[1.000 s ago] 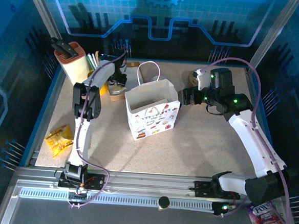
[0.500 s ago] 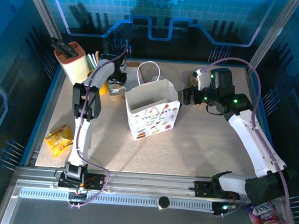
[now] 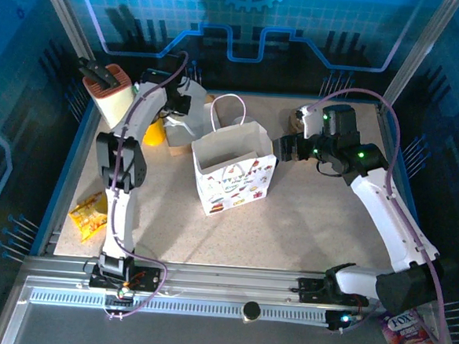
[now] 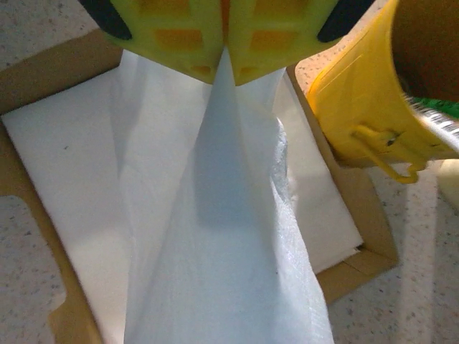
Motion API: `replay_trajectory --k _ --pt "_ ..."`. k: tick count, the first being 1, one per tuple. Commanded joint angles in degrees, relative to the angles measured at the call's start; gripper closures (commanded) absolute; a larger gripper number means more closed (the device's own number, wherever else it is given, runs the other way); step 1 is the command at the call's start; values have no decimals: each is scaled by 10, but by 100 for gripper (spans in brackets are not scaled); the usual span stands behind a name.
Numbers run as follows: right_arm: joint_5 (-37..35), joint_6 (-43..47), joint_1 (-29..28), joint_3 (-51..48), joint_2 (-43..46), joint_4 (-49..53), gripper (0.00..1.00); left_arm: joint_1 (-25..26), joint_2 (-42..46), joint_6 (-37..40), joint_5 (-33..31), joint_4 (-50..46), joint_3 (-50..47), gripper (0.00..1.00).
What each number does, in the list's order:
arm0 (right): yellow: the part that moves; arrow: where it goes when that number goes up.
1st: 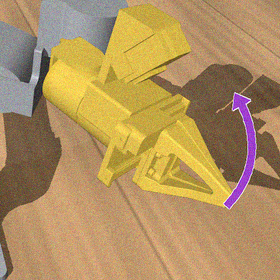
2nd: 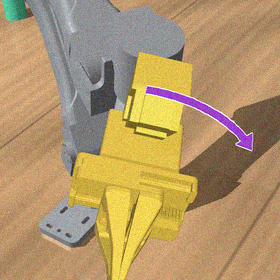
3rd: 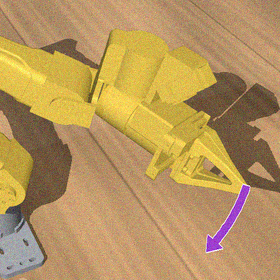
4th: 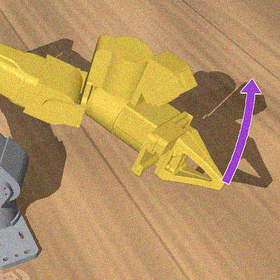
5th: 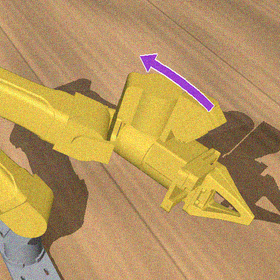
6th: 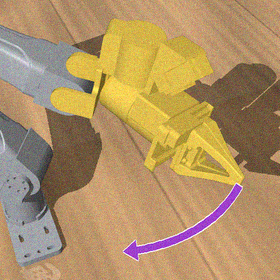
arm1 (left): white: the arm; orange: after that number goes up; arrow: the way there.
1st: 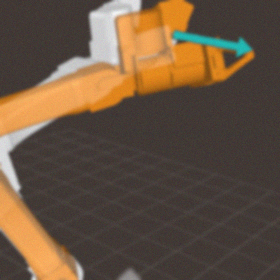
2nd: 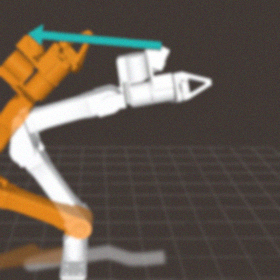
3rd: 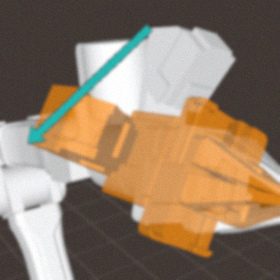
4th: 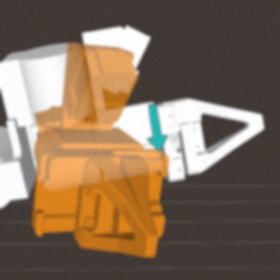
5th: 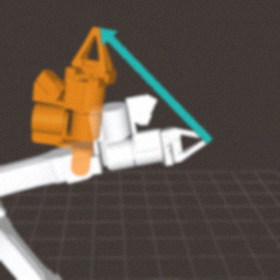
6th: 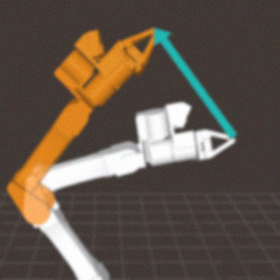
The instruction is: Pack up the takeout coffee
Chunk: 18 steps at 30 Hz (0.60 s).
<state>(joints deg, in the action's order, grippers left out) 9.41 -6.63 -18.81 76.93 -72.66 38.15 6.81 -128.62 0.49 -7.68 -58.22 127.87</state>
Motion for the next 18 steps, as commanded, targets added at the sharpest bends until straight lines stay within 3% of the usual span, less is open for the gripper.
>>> replay_trajectory --k 1,9,18 --pt "-2 2 -8 9 -4 13 8 3 39 3 -6 -1 -13 92" --pt "-2 2 -8 9 -1 14 8 6 122 0 -29 19 -43 99" --pt "4 1 -7 9 0 7 8 15 274 -5 -46 48 -127 100"
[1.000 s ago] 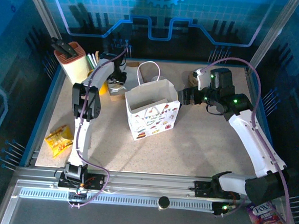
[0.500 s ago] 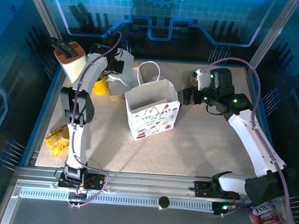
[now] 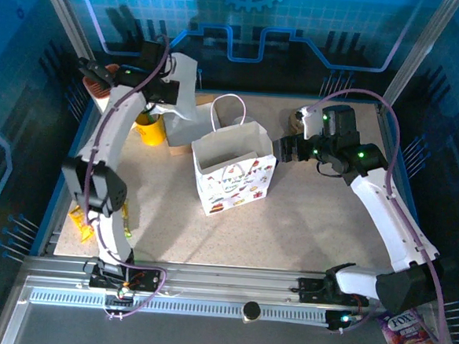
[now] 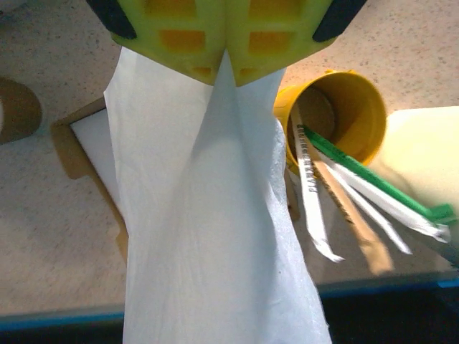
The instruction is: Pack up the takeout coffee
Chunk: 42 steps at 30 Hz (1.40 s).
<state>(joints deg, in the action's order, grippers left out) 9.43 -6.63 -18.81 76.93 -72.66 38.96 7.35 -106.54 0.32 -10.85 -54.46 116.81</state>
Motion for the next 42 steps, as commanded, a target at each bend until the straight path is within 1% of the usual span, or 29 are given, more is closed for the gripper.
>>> replay_trajectory --k 1,9,11,13,16,21,25,28,31,37,42 --pt "4 3 -8 9 0 -2 8 13 68 -3 -19 9 -25 100" --pt "13 4 -8 11 -3 -6 8 57 217 -2 -67 19 -98 100" --pt "14 4 -8 10 0 -7 8 83 258 17 -96 35 -124 100" --pt "14 5 -8 7 -1 -9 8 107 298 33 -112 56 -149 100" --pt "15 7 -8 4 0 -11 8 140 351 62 -113 69 -172 100" --pt "21 9 -8 1 -4 -19 8 202 391 105 -116 33 -169 100" --pt "30 9 -5 -3 -5 -30 7 269 396 161 -126 1 -177 100" --pt "34 10 -4 -7 -2 -31 7 326 383 201 -158 -19 -172 100" --pt "34 10 0 -12 1 -31 7 363 347 230 -202 -56 -147 100" --pt "35 8 15 -27 17 -34 7 402 266 273 -283 -130 -99 100" --pt "38 7 20 -27 20 -34 7 413 221 291 -296 -137 -84 100"
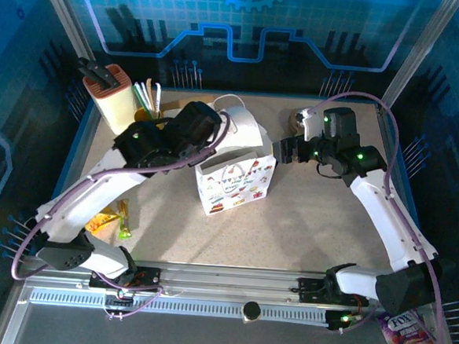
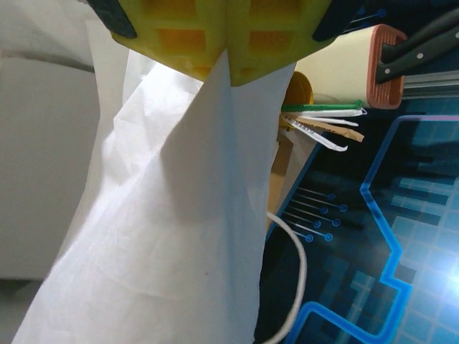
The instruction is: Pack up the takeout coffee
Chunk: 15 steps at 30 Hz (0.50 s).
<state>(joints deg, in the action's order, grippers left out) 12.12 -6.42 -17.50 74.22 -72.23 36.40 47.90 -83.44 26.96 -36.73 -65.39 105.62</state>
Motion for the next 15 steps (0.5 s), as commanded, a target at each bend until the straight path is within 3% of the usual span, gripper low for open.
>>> replay_trajectory --k 1,9,15 --pt "12 4 8 0 16 -9 7 12 -19 26 -35 -30 31 100" --pt "12 2 11 -2 16 -12 7 39 -83 36 -29 -37 39 98" --pt "11 2 14 -8 20 -11 7 42 -104 27 -1 -21 47 87"
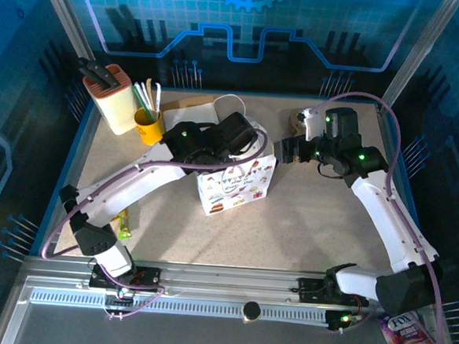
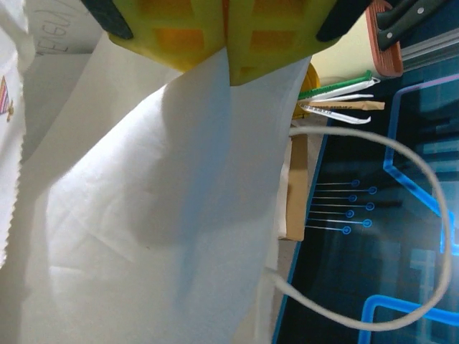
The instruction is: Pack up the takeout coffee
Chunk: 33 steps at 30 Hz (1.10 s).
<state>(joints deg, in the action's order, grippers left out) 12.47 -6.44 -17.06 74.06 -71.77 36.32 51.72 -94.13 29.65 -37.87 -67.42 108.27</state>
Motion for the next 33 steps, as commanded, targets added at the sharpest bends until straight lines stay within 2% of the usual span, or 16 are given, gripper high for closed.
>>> replay_trajectory --k 1,4,12,18,24,26,28,33 --pt "9 2 10 -6 15 -11 7 3 3 -2 20 3 22 85" --pt "9 1 10 -9 15 -11 7 2 8 -11 50 11 24 81" --pt "13 -1 10 -13 14 -13 7 -15 13 -35 91 26 30 76" --pt "13 -1 10 -15 15 -12 7 -36 21 -69 129 26 20 58" --pt "15 -2 10 -14 15 -15 7 -79 61 -125 193 63 -13 50" --pt "16 -3 10 -14 13 -16 7 -97 70 -143 205 74 -31 51" --pt "19 -5 10 -16 9 -19 7 -113 68 -156 212 78 -40 56" --pt "26 -9 9 -13 2 -21 7 -117 29 -159 246 68 -24 66"
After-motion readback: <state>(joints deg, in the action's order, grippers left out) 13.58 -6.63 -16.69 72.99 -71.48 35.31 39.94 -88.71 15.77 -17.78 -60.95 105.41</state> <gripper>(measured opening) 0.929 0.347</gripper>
